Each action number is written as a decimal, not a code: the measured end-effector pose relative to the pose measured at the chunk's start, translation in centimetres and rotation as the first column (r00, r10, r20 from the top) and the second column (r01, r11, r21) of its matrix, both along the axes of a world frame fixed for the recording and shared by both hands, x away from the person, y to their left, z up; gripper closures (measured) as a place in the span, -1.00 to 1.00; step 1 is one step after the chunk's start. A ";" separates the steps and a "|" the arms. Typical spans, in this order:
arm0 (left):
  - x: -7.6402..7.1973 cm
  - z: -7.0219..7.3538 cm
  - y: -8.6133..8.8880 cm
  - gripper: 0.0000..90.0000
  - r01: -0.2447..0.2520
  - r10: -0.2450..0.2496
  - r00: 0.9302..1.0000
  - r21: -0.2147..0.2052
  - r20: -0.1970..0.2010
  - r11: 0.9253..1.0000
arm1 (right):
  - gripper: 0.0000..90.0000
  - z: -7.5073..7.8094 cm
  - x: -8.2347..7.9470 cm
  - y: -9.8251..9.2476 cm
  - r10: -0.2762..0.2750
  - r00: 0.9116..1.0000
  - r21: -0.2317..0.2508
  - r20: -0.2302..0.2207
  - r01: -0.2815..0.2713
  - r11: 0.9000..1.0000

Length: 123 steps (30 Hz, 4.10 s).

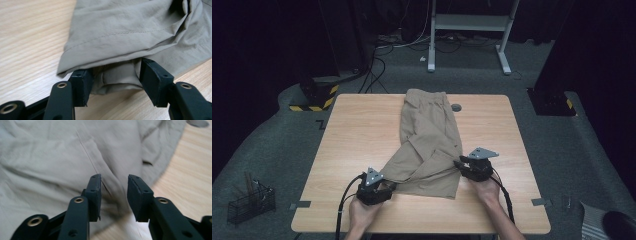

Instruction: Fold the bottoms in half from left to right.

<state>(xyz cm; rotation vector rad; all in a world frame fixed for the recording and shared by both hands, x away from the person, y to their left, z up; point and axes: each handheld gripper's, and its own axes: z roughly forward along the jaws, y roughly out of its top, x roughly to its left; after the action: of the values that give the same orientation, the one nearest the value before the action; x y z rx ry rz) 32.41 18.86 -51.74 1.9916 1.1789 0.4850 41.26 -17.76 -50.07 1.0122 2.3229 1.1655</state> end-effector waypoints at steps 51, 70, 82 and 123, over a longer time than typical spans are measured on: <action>10.4 1.9 -1.9 0.83 0.027 -0.028 0.999 -0.016 -0.040 1.000 | 0.99 1.3 1.7 3.2 0.169 0.986 0.018 -0.014 -0.169 0.985; 9.8 2.5 -1.5 0.22 -0.009 0.009 1.000 -0.036 -0.001 0.999 | 0.36 0.3 -3.5 -2.0 0.150 0.988 0.067 0.033 -0.152 0.986; 11.7 1.9 -2.8 0.63 0.032 -0.035 0.998 -0.046 -0.049 0.998 | 0.45 -0.1 4.0 0.3 -0.064 0.986 0.062 -0.157 0.074 0.995; 9.5 3.5 -1.3 0.05 0.012 -0.012 1.000 -0.085 0.005 0.996 | 0.55 1.2 4.1 0.2 -0.065 0.995 0.038 -0.077 0.068 0.997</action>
<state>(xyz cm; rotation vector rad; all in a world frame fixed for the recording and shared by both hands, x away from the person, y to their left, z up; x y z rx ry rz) 41.88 17.58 -48.20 1.9233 1.1654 0.4260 45.39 -17.61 -48.85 1.1585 2.3128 1.1724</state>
